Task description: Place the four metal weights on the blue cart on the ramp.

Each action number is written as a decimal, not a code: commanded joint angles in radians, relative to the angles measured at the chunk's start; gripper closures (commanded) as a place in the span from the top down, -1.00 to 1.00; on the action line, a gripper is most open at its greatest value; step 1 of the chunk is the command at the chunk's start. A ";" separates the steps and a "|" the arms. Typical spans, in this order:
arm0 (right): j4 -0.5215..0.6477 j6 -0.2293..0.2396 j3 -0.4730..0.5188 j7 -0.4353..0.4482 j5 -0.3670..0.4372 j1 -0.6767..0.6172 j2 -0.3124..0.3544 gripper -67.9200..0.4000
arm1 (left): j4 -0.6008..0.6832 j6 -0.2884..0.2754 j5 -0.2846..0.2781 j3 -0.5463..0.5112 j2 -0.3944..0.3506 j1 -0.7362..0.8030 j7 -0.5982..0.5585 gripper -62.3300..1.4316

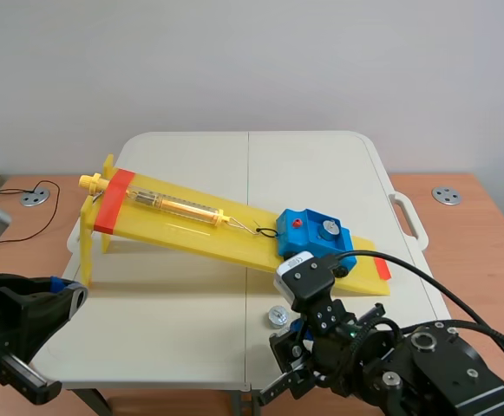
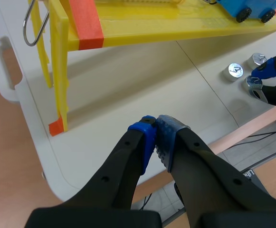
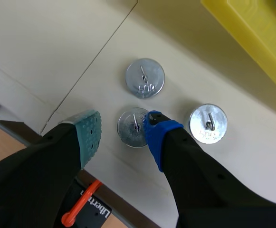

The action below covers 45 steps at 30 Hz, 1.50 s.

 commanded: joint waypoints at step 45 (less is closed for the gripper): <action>0.684 0.058 0.499 -0.140 0.562 -0.193 0.146 -0.97 | 0.050 -0.018 -0.077 -0.006 0.008 -0.017 -0.103 -0.84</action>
